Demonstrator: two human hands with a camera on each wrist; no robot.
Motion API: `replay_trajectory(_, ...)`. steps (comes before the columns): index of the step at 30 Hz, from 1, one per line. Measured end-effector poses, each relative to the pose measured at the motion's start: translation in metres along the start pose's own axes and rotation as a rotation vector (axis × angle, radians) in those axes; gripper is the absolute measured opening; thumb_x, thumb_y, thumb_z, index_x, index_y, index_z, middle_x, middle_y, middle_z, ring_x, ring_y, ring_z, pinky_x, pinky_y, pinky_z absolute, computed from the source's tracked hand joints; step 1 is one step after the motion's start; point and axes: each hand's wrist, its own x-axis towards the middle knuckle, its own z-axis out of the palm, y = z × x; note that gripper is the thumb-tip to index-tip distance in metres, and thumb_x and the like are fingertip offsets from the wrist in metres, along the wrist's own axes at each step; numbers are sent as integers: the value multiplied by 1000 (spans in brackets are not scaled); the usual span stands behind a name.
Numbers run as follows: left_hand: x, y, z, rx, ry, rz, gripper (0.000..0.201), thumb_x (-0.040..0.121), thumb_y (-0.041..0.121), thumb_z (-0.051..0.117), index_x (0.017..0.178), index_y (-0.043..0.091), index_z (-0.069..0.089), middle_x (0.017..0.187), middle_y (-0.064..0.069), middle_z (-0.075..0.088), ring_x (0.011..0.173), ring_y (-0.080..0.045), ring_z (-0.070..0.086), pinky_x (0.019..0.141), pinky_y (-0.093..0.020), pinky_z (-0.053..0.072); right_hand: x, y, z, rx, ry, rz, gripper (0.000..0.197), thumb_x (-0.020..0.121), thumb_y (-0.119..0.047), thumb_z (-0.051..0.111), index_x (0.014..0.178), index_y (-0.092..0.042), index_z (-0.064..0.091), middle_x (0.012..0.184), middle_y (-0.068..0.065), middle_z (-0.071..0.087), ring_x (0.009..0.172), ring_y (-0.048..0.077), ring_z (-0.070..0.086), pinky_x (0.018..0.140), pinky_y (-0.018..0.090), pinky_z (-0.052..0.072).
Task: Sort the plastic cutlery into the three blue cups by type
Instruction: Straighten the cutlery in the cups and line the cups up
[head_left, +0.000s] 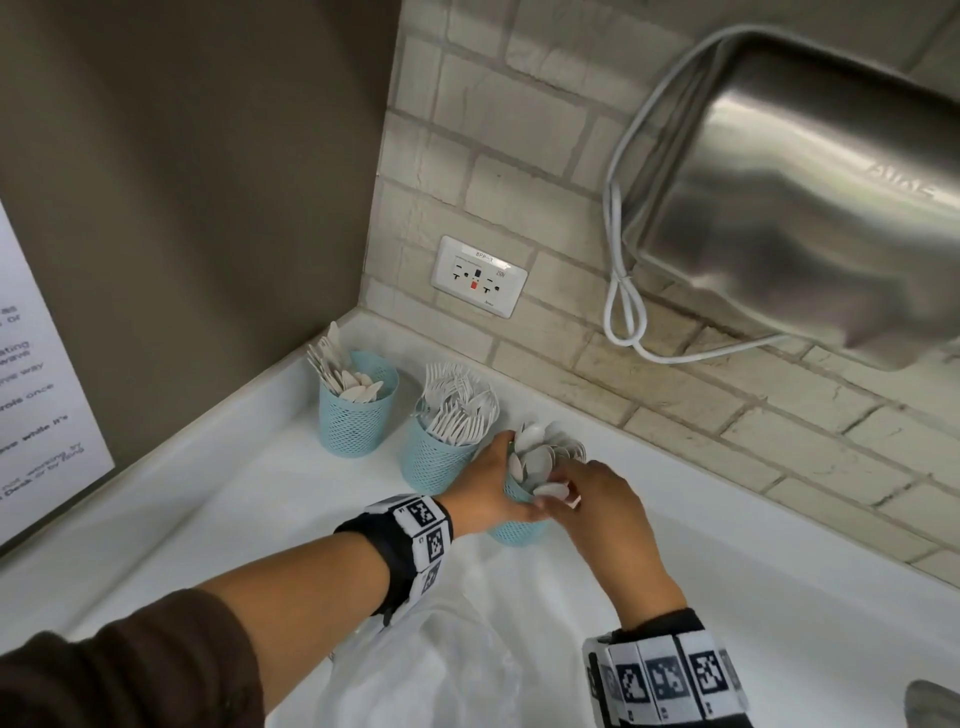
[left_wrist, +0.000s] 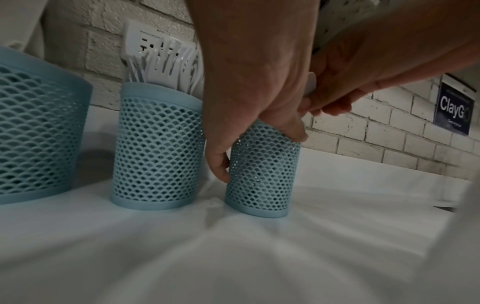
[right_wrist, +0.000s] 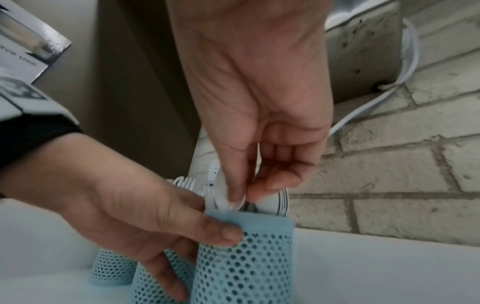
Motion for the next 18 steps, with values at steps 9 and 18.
replay_trajectory(9,2,-2,1,18,-18,-10,98,65,30,85,140,13,24,127,5,44,112,-8,41,92,-19,32,4,-1,-8,386,98,29,38,86,5,48,94,-23,72,90,-12,65,83,1,61,71,7,43)
replay_trajectory(18,3,-8,3,-19,-7,-20,99,63,29,86,139,14,26,131,1,47,120,-14,47,101,-26,38,5,-10,0,283,265,-99,17,85,-21,66,101,-25,69,85,0,58,81,18,54,68,26,42)
